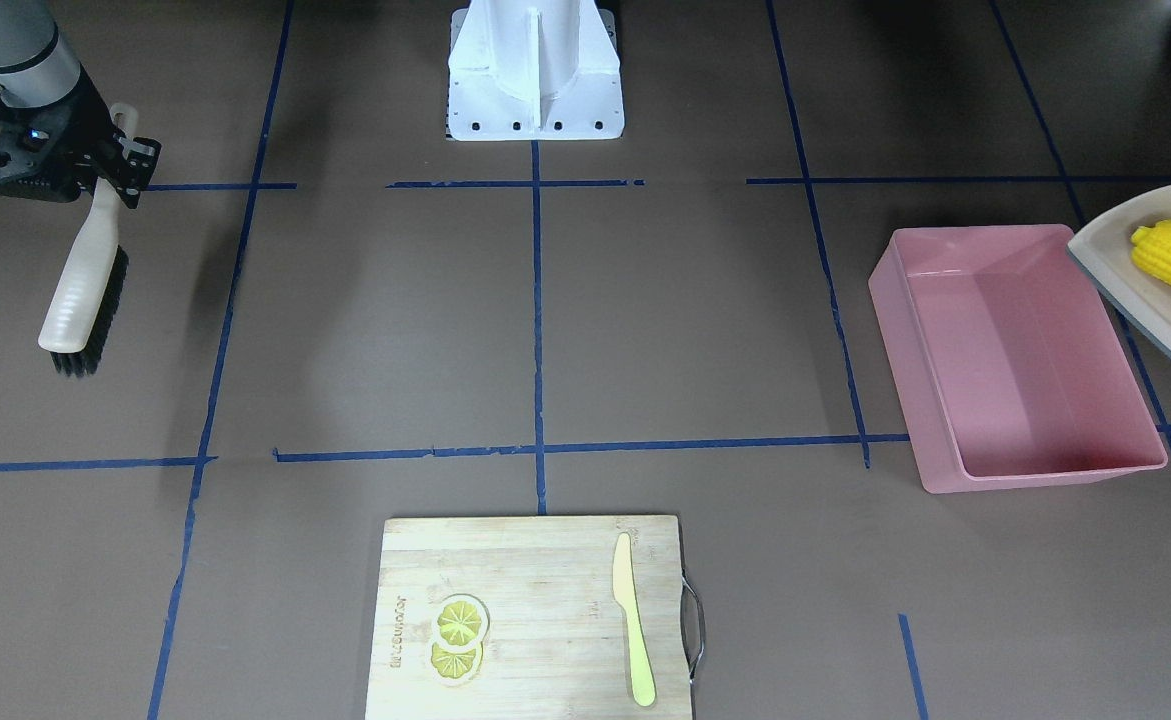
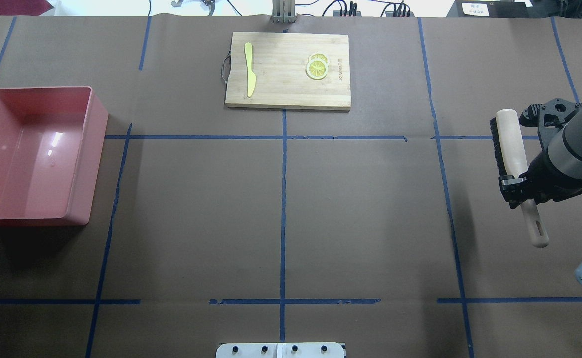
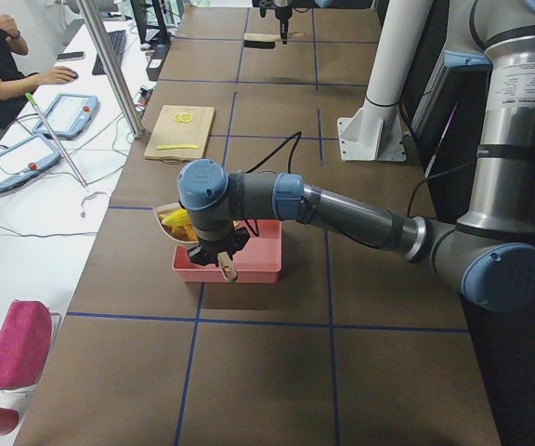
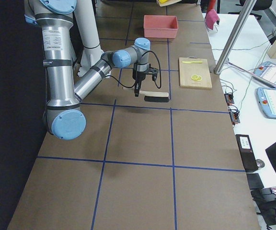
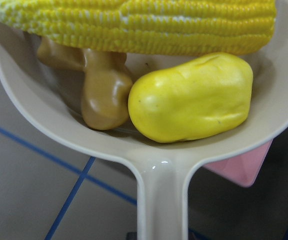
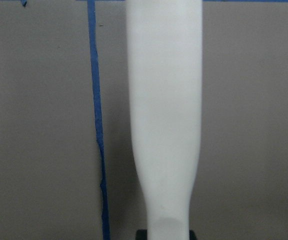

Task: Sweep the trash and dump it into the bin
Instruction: 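Tilt the dustpan over the pink bin to dump the produce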

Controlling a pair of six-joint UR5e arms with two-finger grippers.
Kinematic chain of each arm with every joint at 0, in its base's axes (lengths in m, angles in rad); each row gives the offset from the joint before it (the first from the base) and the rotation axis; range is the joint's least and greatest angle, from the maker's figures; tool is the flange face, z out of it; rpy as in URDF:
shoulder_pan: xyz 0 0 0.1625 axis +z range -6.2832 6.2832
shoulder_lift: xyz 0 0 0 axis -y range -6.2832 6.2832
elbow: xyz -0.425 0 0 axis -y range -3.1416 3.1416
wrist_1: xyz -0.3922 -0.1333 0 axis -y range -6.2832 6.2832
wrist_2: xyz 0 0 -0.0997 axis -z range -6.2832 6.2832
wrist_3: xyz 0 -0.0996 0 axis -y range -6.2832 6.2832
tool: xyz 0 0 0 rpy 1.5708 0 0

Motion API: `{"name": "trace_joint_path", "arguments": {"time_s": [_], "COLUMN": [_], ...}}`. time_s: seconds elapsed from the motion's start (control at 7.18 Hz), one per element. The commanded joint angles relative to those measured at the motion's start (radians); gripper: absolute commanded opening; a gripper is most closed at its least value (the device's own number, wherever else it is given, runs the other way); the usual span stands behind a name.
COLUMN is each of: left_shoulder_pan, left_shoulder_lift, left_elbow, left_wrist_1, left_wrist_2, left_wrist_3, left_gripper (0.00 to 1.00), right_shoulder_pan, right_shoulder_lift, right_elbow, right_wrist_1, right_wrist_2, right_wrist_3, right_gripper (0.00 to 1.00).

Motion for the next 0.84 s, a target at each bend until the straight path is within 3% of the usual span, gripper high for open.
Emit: {"name": "trace_joint_path", "arguments": {"time_s": [0.0, 0.7], "left_shoulder_pan": [0.001, 0.125], "left_shoulder_lift": [0.006, 0.022], "left_elbow": [-0.043, -0.111], "left_wrist_1": [0.001, 0.006], "left_wrist_2": [0.159, 0.371], "left_wrist_3": [-0.029, -0.098], "left_gripper": [0.0, 0.0], "right_shoulder_pan": [0.001, 0.001], "right_shoulder_lift": [-0.002, -0.004], "right_elbow": [0.0, -0.002], "right_wrist_1": [0.0, 0.0], "right_wrist_2": [0.0, 0.002], "right_wrist_3": [0.0, 0.0], "right_gripper": [0.0, 0.0]}}
